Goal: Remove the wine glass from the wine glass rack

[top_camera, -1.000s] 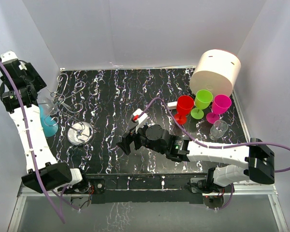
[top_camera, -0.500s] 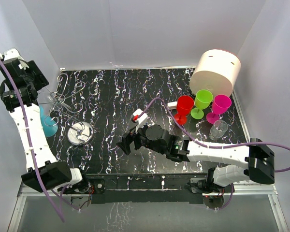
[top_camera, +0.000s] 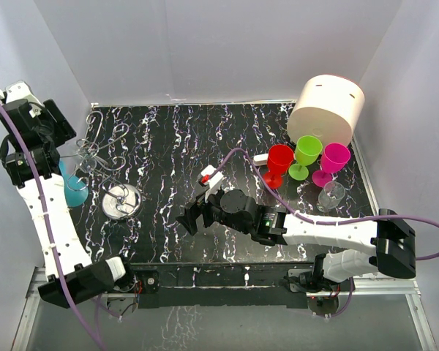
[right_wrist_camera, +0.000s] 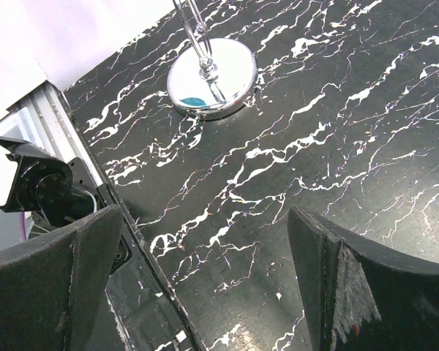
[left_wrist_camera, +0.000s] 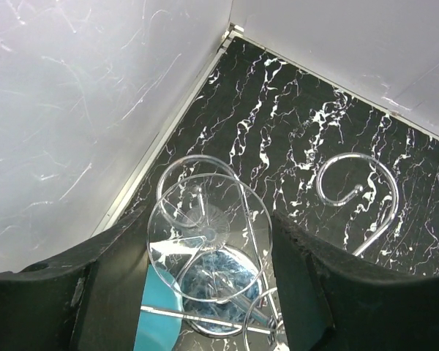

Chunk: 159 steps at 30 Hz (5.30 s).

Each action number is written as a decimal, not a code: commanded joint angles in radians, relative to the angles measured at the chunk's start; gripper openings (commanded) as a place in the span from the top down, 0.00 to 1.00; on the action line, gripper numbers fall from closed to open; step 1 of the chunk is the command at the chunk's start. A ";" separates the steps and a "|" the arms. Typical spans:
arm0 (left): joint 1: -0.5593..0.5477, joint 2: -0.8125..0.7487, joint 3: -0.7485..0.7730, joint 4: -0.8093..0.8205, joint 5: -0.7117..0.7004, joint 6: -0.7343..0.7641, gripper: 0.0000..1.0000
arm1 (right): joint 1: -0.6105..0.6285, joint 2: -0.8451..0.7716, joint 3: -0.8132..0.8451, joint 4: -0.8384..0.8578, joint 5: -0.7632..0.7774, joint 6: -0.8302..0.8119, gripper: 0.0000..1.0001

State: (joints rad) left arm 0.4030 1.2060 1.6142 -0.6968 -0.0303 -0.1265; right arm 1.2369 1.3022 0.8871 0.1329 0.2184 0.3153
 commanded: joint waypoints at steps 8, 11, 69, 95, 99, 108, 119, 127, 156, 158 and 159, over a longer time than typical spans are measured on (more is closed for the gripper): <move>-0.010 -0.091 -0.043 -0.022 -0.125 0.012 0.49 | 0.012 -0.020 0.008 0.064 0.021 -0.008 0.05; -0.010 -0.085 -0.038 -0.027 -0.238 0.004 0.48 | 0.012 -0.018 0.010 0.062 0.025 -0.009 0.05; -0.124 -0.142 -0.278 0.854 0.796 -0.904 0.50 | -0.531 0.036 0.416 0.029 -0.544 0.476 0.02; -0.197 -0.287 -0.571 1.073 0.894 -1.147 0.46 | -0.595 0.037 0.171 0.553 -0.660 0.915 0.70; -0.205 -0.310 -0.606 1.081 0.901 -1.156 0.37 | -0.594 0.025 0.139 0.564 -0.649 0.950 0.96; -0.206 -0.332 -0.612 1.000 0.920 -1.072 0.01 | -0.596 -0.071 0.092 0.458 -0.525 0.885 1.00; -0.207 -0.310 -0.480 0.738 0.899 -0.866 0.01 | -0.597 -0.306 0.213 -0.341 -0.106 0.307 1.00; -0.207 -0.281 -0.474 0.793 0.928 -0.915 0.01 | -0.596 -0.362 0.322 -0.957 -0.207 0.038 1.00; -0.207 -0.287 -0.431 0.692 0.943 -0.865 0.01 | -0.820 -0.012 0.461 -1.352 0.154 0.180 1.00; -0.207 -0.284 -0.418 0.676 0.938 -0.848 0.01 | -0.848 -0.007 0.461 -1.351 0.103 0.158 1.00; -0.207 -0.283 -0.407 0.661 0.932 -0.834 0.01 | -0.858 -0.005 0.460 -1.356 0.093 0.155 1.00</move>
State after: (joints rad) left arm 0.1989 0.9325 1.1519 -0.0055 0.9012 -0.9939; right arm 0.4187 1.3113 1.3003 -1.2747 0.3851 0.5304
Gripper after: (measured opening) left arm 0.985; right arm 0.033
